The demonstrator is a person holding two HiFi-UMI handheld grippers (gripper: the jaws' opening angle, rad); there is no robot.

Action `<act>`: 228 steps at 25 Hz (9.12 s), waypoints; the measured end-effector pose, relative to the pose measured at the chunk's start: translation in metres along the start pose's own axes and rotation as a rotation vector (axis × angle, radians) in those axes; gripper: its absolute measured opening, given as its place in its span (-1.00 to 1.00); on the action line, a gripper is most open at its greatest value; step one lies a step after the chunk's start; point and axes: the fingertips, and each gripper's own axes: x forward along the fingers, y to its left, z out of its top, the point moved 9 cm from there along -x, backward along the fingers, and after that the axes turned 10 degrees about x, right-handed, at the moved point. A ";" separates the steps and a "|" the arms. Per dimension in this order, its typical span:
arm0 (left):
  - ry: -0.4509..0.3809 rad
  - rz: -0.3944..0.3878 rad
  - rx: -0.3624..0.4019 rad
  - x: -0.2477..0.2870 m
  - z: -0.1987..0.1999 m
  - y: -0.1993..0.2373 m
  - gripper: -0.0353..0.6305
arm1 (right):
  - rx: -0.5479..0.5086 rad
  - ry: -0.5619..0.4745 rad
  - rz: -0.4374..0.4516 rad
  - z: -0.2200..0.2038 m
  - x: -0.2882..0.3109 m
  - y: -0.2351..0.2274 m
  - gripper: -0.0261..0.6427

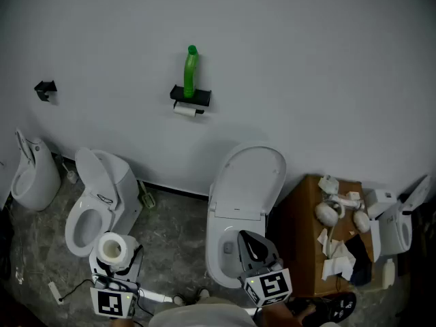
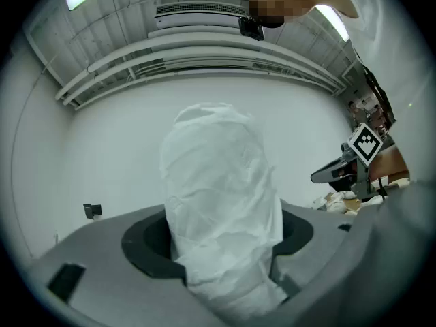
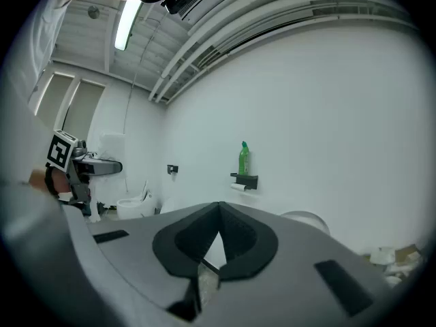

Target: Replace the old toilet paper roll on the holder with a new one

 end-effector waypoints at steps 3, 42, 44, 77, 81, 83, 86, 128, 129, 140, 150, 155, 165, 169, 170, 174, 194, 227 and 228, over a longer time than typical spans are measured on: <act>0.000 -0.006 0.007 0.001 -0.001 -0.005 0.12 | -0.001 0.004 0.007 -0.002 0.000 0.000 -0.93; 0.022 -0.026 0.043 0.184 -0.066 0.044 0.12 | -0.118 0.153 -0.005 -0.014 0.167 -0.066 -0.04; 0.021 -0.034 0.031 0.208 -0.076 0.067 0.12 | -0.148 0.174 -0.006 -0.010 0.198 -0.060 -0.04; -0.041 -0.144 -0.070 0.411 -0.137 0.228 0.12 | -0.792 0.408 -0.120 0.006 0.564 -0.065 -0.03; -0.032 -0.133 -0.068 0.409 -0.132 0.224 0.12 | -0.813 0.414 -0.138 0.002 0.577 -0.074 -0.03; -0.021 -0.129 -0.068 0.407 -0.132 0.222 0.12 | -0.816 0.407 -0.138 0.001 0.580 -0.075 -0.03; -0.020 -0.132 -0.054 0.404 -0.129 0.219 0.12 | -0.842 0.374 -0.120 0.001 0.587 -0.071 -0.03; -0.003 -0.176 -0.028 0.397 -0.117 0.182 0.12 | -1.077 0.391 -0.153 -0.005 0.566 -0.135 -0.40; -0.001 -0.183 -0.027 0.400 -0.116 0.179 0.12 | -1.067 0.393 -0.160 -0.005 0.564 -0.139 -0.40; -0.045 -0.311 0.126 0.443 -0.101 0.139 0.12 | -0.925 0.412 -0.262 -0.002 0.504 -0.188 -0.40; -0.151 -0.456 0.399 0.496 -0.097 0.062 0.12 | -0.744 0.366 -0.375 0.001 0.432 -0.213 -0.40; -0.173 -0.506 0.506 0.511 -0.091 0.034 0.12 | -0.653 0.345 -0.421 -0.001 0.403 -0.220 -0.40; -0.217 -0.608 0.857 0.550 -0.103 -0.031 0.12 | -0.456 0.345 -0.488 -0.017 0.363 -0.222 -0.39; -0.238 -0.643 1.019 0.571 -0.111 -0.055 0.12 | -0.433 0.364 -0.502 -0.024 0.354 -0.226 -0.39; -0.245 -0.647 1.046 0.575 -0.112 -0.059 0.12 | -0.432 0.368 -0.505 -0.025 0.352 -0.227 -0.39; -0.264 -0.645 1.114 0.586 -0.110 -0.073 0.12 | -0.421 0.381 -0.506 -0.029 0.347 -0.231 -0.39; -0.208 -0.501 1.498 0.628 -0.104 -0.110 0.12 | -0.350 0.368 -0.450 -0.027 0.347 -0.233 -0.39; 0.051 -0.384 1.376 0.645 -0.141 -0.071 0.12 | -0.335 0.320 -0.325 -0.020 0.379 -0.206 -0.39; 0.054 -0.382 1.371 0.645 -0.141 -0.068 0.12 | -0.335 0.320 -0.323 -0.020 0.380 -0.205 -0.39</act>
